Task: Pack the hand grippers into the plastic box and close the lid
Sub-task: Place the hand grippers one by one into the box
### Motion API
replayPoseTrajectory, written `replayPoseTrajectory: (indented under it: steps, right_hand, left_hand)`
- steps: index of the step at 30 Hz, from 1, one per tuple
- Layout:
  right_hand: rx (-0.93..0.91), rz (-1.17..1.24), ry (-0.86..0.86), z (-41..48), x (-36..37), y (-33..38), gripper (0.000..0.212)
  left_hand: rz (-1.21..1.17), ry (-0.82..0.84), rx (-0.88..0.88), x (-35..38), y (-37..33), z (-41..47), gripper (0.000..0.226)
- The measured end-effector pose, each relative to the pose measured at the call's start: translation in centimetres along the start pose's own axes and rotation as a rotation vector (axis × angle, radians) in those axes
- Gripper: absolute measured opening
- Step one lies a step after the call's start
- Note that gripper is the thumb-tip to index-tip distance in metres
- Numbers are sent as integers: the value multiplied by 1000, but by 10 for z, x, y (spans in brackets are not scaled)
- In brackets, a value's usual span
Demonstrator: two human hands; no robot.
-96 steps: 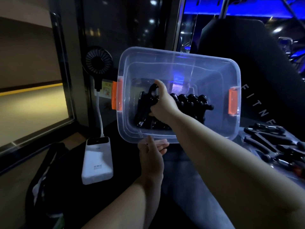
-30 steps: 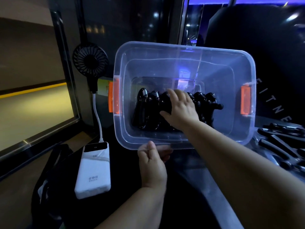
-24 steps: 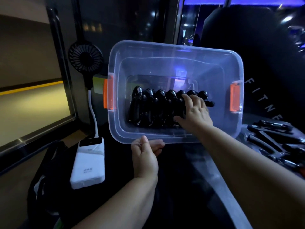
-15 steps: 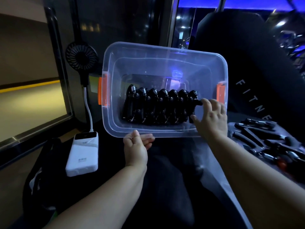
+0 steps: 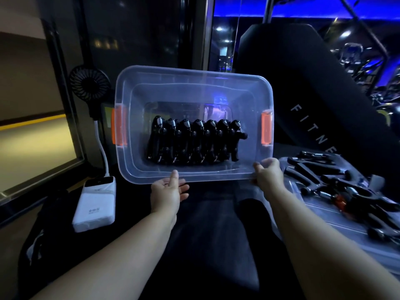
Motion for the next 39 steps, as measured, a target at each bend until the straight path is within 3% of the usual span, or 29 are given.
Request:
replayPoseTrajectory:
  steps: [5, 9, 15, 20, 26, 31, 34, 39]
  right_hand:
    - [-29, 55, 26, -17, -3, 3, 15]
    - [-53, 82, 37, -31, -7, 4, 16]
    - [-66, 104, -12, -40, -25, 0, 18]
    - [-42, 177, 35, -47, -36, -8, 15]
    - [-65, 69, 59, -53, -47, -9, 14]
    - [-148, -43, 48, -56, -64, -8, 35]
    - [-213, -110, -17, -57, -84, -11, 44]
    - [-313, -336, -202, -55, -131, -26, 34]
  left_hand:
    - [290, 111, -43, 4, -5, -16, 35]
    - [242, 127, -125, 14, -4, -29, 39]
    - [283, 21, -21, 14, -2, -41, 57]
    - [81, 5, -41, 18, 5, -57, 54]
    - [-70, 57, -54, 17, 5, -58, 56]
    - [-85, 57, -40, 18, 3, -61, 50]
    - [-101, 52, -30, 18, 3, -61, 50]
    - [-98, 50, 5, 18, 6, -60, 50]
Point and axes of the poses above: each hand's wrist, its own z-axis towards the middle knuckle, its own x-axis out of the palm, y = z × x, the point moved 1 cm from there along z, towards the middle knuckle, and after that the axes turned 7 degrees about -y, right-handed, at the moved point
